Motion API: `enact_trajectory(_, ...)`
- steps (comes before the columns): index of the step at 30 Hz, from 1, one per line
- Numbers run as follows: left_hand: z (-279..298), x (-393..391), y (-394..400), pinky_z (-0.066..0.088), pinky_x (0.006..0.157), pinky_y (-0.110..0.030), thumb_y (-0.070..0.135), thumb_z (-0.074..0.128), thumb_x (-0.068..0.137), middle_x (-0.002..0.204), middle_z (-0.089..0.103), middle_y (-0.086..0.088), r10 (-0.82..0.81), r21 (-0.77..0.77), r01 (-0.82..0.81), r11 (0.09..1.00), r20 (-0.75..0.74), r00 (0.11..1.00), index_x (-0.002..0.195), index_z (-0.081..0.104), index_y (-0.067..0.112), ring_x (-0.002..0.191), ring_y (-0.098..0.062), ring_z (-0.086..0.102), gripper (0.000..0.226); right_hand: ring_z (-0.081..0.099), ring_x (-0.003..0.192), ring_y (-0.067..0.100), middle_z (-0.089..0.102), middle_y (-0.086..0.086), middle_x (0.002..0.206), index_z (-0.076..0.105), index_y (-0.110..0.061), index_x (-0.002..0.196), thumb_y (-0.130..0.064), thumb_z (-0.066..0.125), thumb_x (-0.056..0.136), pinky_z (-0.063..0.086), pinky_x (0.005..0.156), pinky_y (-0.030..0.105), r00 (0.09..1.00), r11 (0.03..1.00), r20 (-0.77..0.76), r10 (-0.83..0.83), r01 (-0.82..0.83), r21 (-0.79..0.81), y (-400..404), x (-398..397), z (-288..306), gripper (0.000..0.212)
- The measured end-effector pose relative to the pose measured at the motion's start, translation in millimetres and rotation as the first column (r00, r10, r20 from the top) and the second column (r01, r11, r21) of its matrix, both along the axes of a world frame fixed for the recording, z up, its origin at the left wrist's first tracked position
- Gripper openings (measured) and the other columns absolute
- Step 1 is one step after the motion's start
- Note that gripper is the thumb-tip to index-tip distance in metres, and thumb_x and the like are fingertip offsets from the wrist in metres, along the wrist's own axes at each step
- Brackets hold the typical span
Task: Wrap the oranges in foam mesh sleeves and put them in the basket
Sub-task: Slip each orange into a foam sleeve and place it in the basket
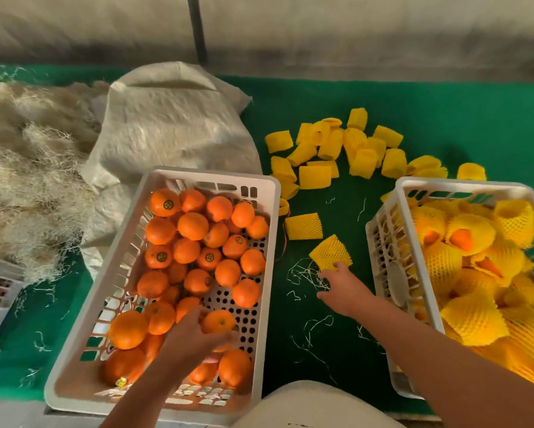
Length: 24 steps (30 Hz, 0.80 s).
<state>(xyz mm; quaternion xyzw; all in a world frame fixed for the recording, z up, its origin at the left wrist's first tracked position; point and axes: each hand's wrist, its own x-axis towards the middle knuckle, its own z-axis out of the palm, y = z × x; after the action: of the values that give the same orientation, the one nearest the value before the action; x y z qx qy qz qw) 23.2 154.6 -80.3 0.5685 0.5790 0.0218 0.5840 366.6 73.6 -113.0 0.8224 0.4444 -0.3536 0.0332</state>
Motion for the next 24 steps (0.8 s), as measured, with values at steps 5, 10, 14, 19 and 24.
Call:
enact_trajectory(5,18,-4,6,0.065,0.067,-0.038,0.047,0.097,0.05,0.121,0.063,-0.006,0.228,-0.093,-0.214,0.972,0.18,0.957,0.114,0.063,0.032,0.086,-0.021,0.078,0.074,0.006,0.157,0.042,-0.016,0.008,0.172,0.026,-0.031,0.163,-0.034,0.064,0.102,0.03,0.123,0.055,0.996,0.984,0.055,0.067,-0.056,-0.172,36,-1,-20,0.072)
enact_trajectory(10,31,-8,5,0.065,0.07,-0.04,0.05,0.098,0.046,0.12,0.067,-0.008,0.26,-0.119,-0.238,0.964,0.228,0.938,0.116,0.062,0.035,0.091,-0.026,0.077,0.08,0.022,0.154,0.036,0.011,0.012,0.171,0.018,-0.007,0.163,-0.03,0.063,0.102,0.029,0.124,0.046,0.998,0.985,0.059,-0.023,0.032,-0.169,39,5,-34,0.078)
enact_trajectory(14,45,7,6,0.065,0.071,-0.04,0.05,0.096,0.048,0.119,0.064,-0.008,0.22,-0.12,-0.196,0.973,0.246,0.944,0.116,0.062,0.033,0.089,-0.024,0.077,0.078,0.02,0.155,0.036,0.011,0.006,0.172,0.037,-0.021,0.158,-0.027,0.06,0.104,0.031,0.124,0.049,1.0,0.994,0.021,-0.015,0.017,-0.104,23,16,-44,0.059)
enact_trajectory(19,70,44,12,0.065,0.075,-0.044,0.058,0.094,0.047,0.113,0.067,-0.005,0.069,-0.048,-0.059,0.997,0.262,0.963,0.116,0.059,0.041,0.085,-0.025,0.077,0.08,0.008,0.156,0.044,-0.013,0.006,0.172,0.024,-0.032,0.163,-0.024,0.051,0.107,0.025,0.123,0.061,0.999,0.973,-0.019,-0.044,0.038,-0.23,23,15,-48,0.063)
enact_trajectory(24,85,68,10,0.063,0.067,-0.029,0.063,0.09,0.049,0.115,0.062,-0.002,-0.099,0.033,0.094,0.995,0.251,0.963,0.103,0.054,0.056,0.083,-0.019,0.077,0.065,0.035,0.145,0.034,0.027,0.008,0.163,0.041,-0.013,0.152,-0.025,0.052,0.107,0.039,0.116,0.05,0.989,0.988,-0.014,-0.148,0.147,-0.042,19,16,-38,0.048)
